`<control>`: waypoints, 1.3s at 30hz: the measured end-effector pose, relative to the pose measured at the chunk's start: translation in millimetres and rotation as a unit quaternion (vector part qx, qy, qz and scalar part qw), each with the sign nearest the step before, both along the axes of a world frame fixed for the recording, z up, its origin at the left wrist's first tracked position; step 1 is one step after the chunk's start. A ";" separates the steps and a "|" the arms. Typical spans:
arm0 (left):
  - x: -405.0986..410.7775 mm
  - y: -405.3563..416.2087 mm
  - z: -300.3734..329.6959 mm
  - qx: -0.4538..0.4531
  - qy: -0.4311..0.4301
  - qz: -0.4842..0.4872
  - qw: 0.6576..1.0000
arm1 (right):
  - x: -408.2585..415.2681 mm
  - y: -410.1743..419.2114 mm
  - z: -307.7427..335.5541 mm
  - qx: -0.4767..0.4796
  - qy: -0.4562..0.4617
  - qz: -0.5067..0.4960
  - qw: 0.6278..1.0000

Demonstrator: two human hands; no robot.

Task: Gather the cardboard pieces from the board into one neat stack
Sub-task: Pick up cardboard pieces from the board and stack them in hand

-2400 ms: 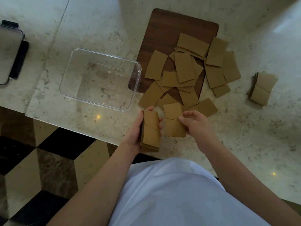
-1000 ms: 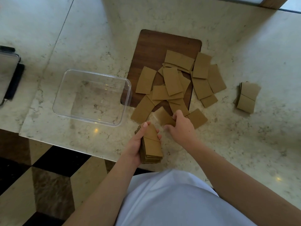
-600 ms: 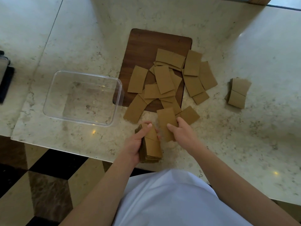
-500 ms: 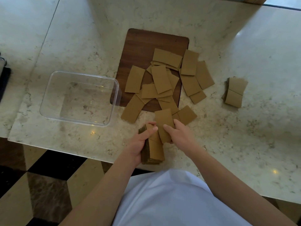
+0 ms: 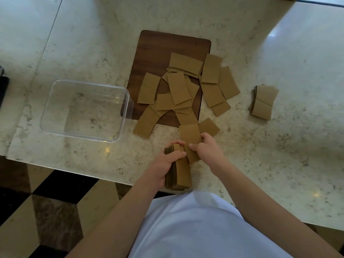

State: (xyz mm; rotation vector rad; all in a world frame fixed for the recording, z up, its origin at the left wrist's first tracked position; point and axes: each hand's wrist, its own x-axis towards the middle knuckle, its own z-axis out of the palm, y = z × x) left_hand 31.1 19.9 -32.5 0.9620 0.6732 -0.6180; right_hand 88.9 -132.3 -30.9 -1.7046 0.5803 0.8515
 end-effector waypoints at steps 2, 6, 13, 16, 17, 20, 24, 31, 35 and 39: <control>-2.1 -4.5 0.7 -0.016 0.002 -0.007 1.000 | -0.4 -0.6 1.4 -0.015 -0.010 -0.008 1.000; -3.3 -8.6 0.3 -0.018 0.013 -0.014 1.000 | -2.1 -1.7 0.9 -0.043 -0.016 -0.002 0.999; 2.2 -12.8 -1.1 -0.049 0.052 0.070 0.995 | -3.9 -10.2 2.8 -0.022 -0.033 -0.161 0.986; 5.4 -15.0 -1.0 -0.046 0.053 0.090 0.993 | -4.0 -15.3 4.8 0.004 -0.023 -0.229 0.973; 6.7 -15.7 -1.7 -0.044 0.048 0.096 0.993 | -4.8 -16.1 6.2 0.009 -0.020 -0.229 0.973; 13.2 -17.5 -2.2 -0.039 0.035 0.125 0.991 | -7.6 -13.1 12.2 0.051 0.023 -0.235 0.970; 22.7 -17.2 -2.9 -0.056 0.028 0.135 0.989 | -14.8 -9.9 16.9 0.155 0.120 -0.239 0.951; 43.0 -14.8 2.6 0.022 -0.044 0.109 0.993 | -25.6 -20.6 20.2 0.181 0.176 -0.149 0.956; 52.7 -24.9 7.3 0.025 -0.091 0.054 0.994 | -29.8 -19.1 23.8 0.195 0.130 -0.155 0.960; 62.3 -32.3 8.2 0.027 -0.112 0.025 0.993 | -29.1 -28.4 27.3 0.220 0.107 -0.112 0.963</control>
